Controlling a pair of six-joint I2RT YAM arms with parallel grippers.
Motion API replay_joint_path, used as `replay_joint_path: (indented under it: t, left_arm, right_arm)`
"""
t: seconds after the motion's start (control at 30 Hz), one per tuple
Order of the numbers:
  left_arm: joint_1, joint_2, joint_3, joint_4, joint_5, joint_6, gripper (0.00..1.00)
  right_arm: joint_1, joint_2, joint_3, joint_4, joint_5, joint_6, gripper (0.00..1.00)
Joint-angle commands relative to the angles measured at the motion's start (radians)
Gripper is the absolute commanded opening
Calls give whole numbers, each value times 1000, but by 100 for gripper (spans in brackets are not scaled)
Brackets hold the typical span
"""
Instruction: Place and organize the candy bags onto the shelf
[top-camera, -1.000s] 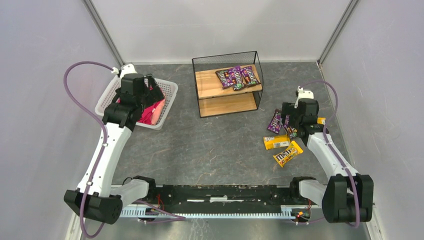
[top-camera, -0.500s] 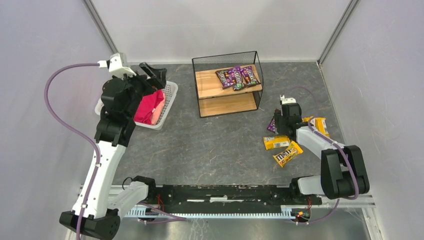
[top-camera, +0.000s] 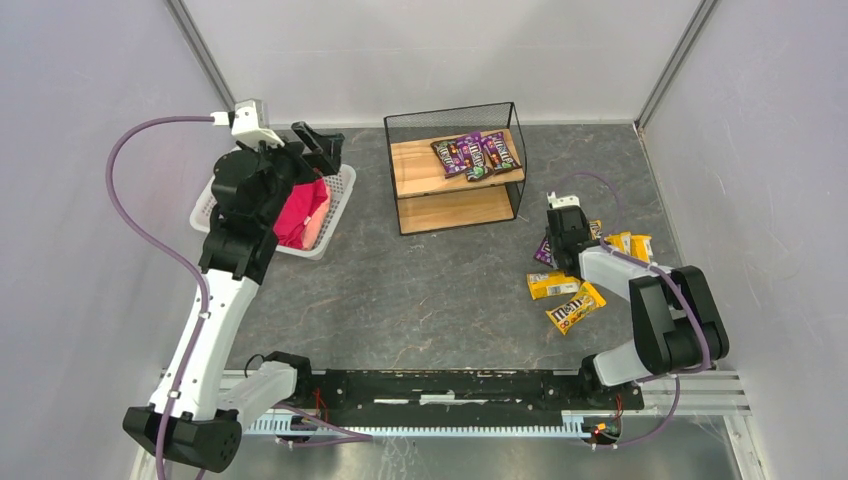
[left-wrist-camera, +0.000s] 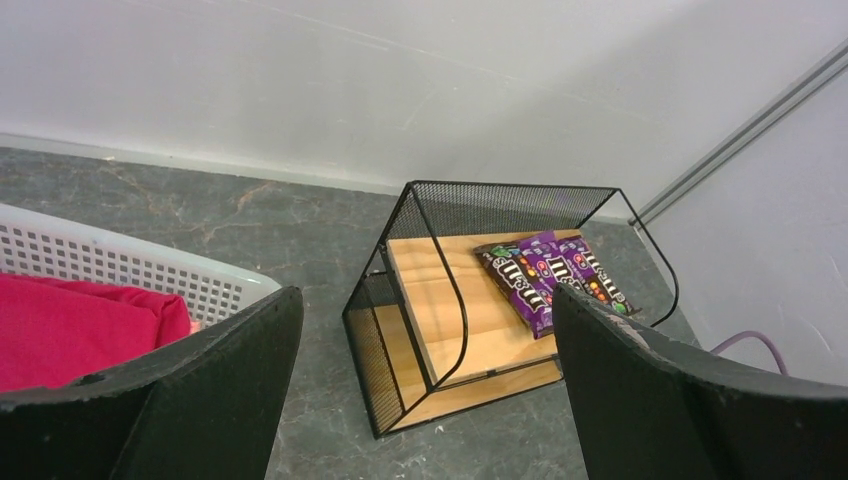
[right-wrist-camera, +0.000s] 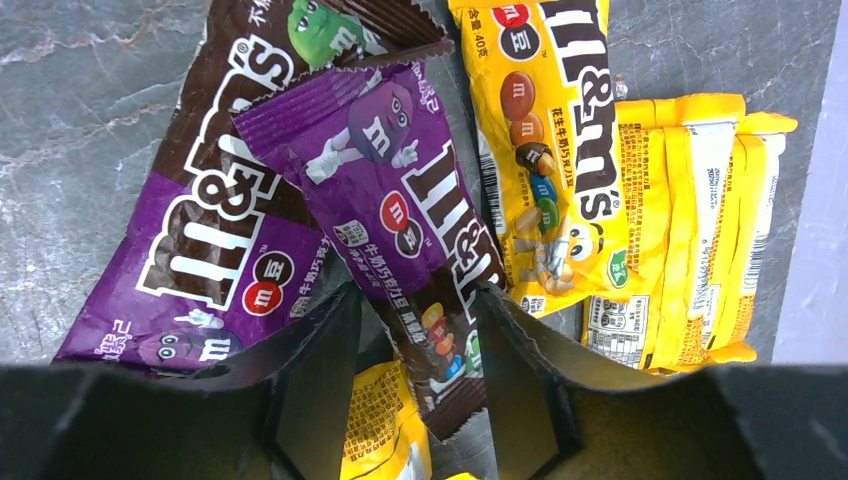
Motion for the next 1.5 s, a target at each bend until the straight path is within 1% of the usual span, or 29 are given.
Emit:
replay_joint_path:
  t: [0.0, 0.1, 0.2, 0.33, 0.47, 0.53, 0.6, 0.73, 0.83, 0.9, 1.0, 1.13, 1.3, 1.33, 1.4, 1.47]
  left_arm:
    - [4, -32, -17, 46, 19, 70, 100]
    - [4, -52, -31, 51, 16, 77, 100]
    - [4, -67, -43, 59, 15, 79, 100]
    - [4, -78, -53, 67, 10, 84, 100]
    - [4, -80, -56, 68, 12, 82, 100]
    - [4, -79, -58, 69, 13, 82, 100]
    - [4, -81, -60, 70, 13, 82, 100]
    - [4, -77, -61, 68, 11, 82, 100]
    - [5, -76, -61, 67, 12, 81, 100]
    - [5, -72, -62, 68, 14, 79, 100]
    - [6, -64, -63, 69, 17, 76, 100]
    - [5, -53, -66, 70, 22, 73, 100]
    - [5, -43, -69, 70, 23, 69, 100]
    - [5, -41, -70, 71, 25, 69, 100]
    - [5, -37, -70, 70, 24, 69, 100]
    - [6, -34, -71, 70, 27, 68, 100]
  right_arm:
    - [18, 18, 26, 44, 70, -3, 49]
    - [32, 15, 26, 46, 81, -6, 41]
    - [49, 1, 25, 39, 100, -7, 31]
    - [63, -47, 23, 16, 115, -8, 21]
    - [76, -114, 11, -14, 96, -9, 15]
    - [88, -153, 13, -43, 80, -9, 14]
    - [108, -201, 23, -78, 19, -11, 14]
    - [200, -292, 42, -143, -99, 9, 14]
    - [277, -327, 44, -162, -259, 66, 14]
    - [357, -333, 40, -161, -314, 117, 14]
    - [474, -316, 42, -142, -300, 201, 15]
    - [610, -211, 93, -124, -227, 287, 15]
    - [709, -55, 161, -39, -259, 346, 16]
    - [722, -30, 175, -21, -275, 353, 18]
    - [741, 3, 209, 1, -330, 351, 27]
    - [763, 11, 226, 31, -394, 336, 40]
